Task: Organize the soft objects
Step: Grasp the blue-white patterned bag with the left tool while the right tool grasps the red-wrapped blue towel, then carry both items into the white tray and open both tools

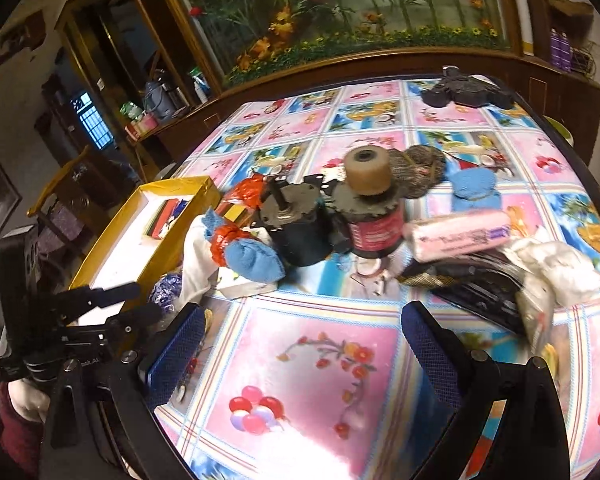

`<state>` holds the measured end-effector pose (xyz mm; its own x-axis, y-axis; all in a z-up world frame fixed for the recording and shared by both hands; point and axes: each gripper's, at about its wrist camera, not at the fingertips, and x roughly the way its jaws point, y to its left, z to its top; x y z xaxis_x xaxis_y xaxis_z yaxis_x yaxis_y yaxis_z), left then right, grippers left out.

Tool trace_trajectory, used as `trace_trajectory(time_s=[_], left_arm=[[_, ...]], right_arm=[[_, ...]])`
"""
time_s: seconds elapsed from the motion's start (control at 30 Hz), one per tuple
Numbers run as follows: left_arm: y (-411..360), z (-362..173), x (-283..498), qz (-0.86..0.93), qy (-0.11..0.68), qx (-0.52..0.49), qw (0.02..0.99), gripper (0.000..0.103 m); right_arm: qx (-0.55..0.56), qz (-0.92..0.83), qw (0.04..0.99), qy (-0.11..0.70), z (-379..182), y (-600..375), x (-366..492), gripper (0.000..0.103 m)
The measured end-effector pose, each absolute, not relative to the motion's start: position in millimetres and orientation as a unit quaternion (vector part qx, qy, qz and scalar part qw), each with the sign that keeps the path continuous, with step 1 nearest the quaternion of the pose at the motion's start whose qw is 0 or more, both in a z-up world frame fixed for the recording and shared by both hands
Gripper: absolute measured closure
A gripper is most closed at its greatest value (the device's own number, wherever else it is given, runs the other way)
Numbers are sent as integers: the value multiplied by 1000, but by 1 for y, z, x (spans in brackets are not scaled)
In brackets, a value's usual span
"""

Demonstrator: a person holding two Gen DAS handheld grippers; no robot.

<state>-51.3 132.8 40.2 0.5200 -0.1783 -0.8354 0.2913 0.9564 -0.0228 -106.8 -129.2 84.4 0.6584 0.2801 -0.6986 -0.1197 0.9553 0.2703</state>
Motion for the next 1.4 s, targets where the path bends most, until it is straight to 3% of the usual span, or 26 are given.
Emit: trace_trajectory(time_s=[0.1,0.17,0.3,0.4,0.43,0.47,0.5,0.57,0.7,0.77,0.83,0.9,1.4], left_arm=[[119,32,-51,-148,478,81,862,44],[113,29,-56,-163,470,89,863,55],[116,31,-64,-198,469,72,858,58],[128,31,-59,-208,476,28,854,58],[130,31,-57,-209,478,15,853,58],[131,31,-56,-209,480,9,852,57],[129,30,-57,-206,480,11,853,55],[121,27,-58,-194,481,29,855,49],[101,20,-62,-181,481,70,855,24],[94,15,-62,-164,476,86,860,22],[92,14,-63,-147,468,93,867,24],[96,16,-65,-127,460,101,873,58],[145,87,-116,-212,399,-10,892,58]], right_arm=[[94,120,902,403,81,-112,-86,4],[87,126,900,408,78,-99,-71,4],[58,129,896,420,70,-76,-40,4],[27,114,892,436,59,-60,-19,13],[20,107,892,438,57,-58,-17,18],[16,105,890,443,55,-55,-15,38],[24,118,884,452,52,-54,-14,67],[47,129,877,461,47,-58,-15,66],[43,131,878,457,47,-61,-28,66],[37,132,878,459,47,-61,-35,66],[31,132,877,461,48,-62,-43,66],[31,132,877,460,52,-65,-54,66],[18,132,895,426,102,-61,-116,66]])
